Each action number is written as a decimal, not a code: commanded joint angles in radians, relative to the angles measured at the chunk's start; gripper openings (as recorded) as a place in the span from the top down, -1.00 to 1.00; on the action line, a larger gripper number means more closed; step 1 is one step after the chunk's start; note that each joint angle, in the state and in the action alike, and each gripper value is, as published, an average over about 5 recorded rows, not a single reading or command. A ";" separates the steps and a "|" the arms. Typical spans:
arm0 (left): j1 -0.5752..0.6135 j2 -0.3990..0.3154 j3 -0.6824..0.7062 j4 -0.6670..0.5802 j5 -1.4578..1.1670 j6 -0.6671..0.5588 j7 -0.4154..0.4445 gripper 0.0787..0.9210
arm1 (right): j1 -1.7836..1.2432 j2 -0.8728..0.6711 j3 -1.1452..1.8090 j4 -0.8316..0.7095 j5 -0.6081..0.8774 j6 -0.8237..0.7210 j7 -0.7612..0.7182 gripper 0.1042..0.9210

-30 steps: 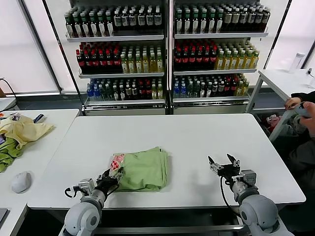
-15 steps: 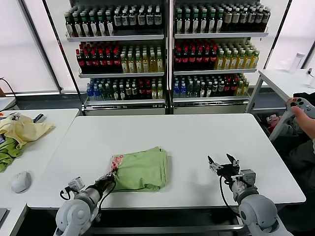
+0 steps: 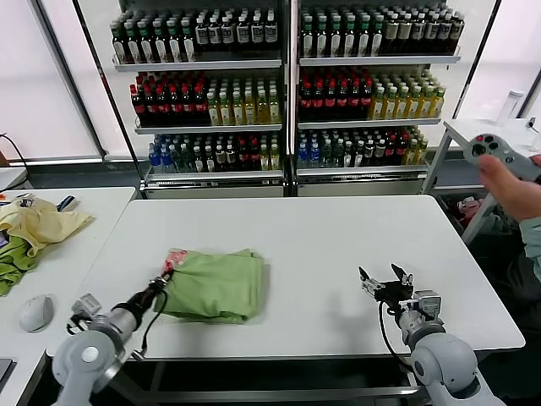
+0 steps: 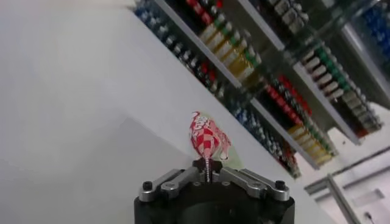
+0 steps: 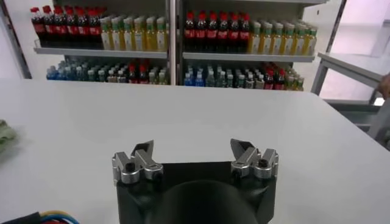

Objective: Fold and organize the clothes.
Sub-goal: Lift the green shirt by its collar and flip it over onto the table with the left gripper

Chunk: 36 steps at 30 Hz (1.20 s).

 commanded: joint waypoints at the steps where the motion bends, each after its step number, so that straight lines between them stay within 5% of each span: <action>1: -0.015 0.178 -0.254 -0.016 -0.098 0.001 -0.013 0.95 | 0.002 0.000 0.001 0.002 0.001 0.002 -0.001 -0.76; 7: -0.043 0.232 -0.170 -0.129 0.088 -0.003 -0.017 0.95 | 0.004 0.003 -0.001 0.012 0.002 0.002 -0.001 -0.76; 13: -0.091 0.095 0.214 -0.222 0.433 -0.027 -0.016 0.95 | 0.003 0.010 0.002 0.024 0.001 0.002 -0.001 -0.76; 23: -0.300 -0.232 0.706 0.011 0.804 -0.019 -0.044 0.95 | -0.007 0.011 0.030 0.043 0.000 0.006 -0.004 -0.76; 29: -0.388 -0.369 0.825 0.191 0.888 -0.026 -0.057 0.95 | -0.013 0.006 0.054 0.045 0.007 0.013 -0.008 -0.76; 36: -0.464 -0.443 0.857 0.317 0.935 -0.076 -0.072 0.94 | -0.007 -0.005 0.056 0.047 0.012 0.015 -0.010 -0.76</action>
